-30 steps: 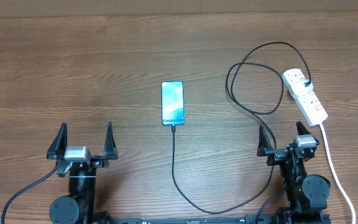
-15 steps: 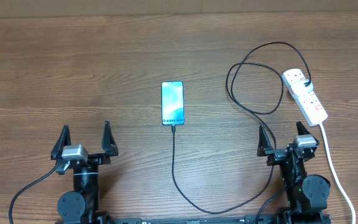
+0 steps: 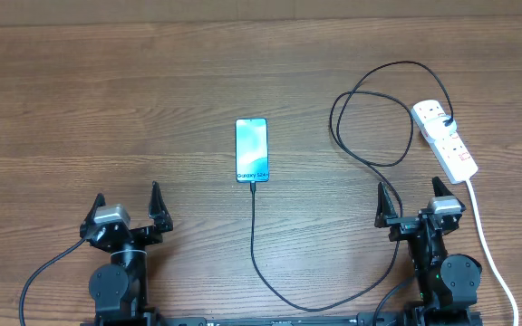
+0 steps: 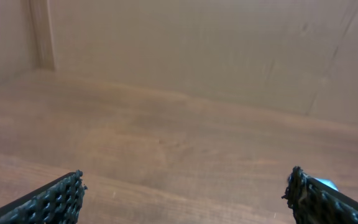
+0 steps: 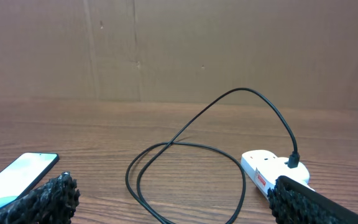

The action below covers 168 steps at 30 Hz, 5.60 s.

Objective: Plug charger to phone and switch on socket

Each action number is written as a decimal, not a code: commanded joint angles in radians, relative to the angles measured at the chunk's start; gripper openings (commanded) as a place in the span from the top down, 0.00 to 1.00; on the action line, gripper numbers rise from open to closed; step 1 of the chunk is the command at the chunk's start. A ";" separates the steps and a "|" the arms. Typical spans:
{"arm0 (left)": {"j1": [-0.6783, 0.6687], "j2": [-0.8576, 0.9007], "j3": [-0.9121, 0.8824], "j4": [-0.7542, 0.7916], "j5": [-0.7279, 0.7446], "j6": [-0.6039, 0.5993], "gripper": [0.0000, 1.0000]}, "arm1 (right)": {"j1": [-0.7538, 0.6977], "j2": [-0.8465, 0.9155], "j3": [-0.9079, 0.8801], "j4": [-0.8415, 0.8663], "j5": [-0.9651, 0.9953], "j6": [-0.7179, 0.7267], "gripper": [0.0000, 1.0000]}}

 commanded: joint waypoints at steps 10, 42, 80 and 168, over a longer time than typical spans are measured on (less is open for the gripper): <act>0.006 -0.012 -0.004 -0.015 -0.005 0.108 0.01 | 0.007 -0.011 -0.011 0.007 0.002 -0.001 0.00; 0.006 -0.011 -0.004 -0.016 0.013 0.129 0.00 | 0.007 -0.011 -0.011 0.007 0.002 -0.001 0.01; 0.006 -0.011 -0.004 -0.016 0.013 0.129 0.00 | 0.008 -0.011 -0.011 0.007 0.002 -0.001 0.00; 0.006 -0.011 -0.004 -0.016 0.013 0.129 0.00 | 0.008 -0.011 -0.011 0.007 0.002 -0.001 0.00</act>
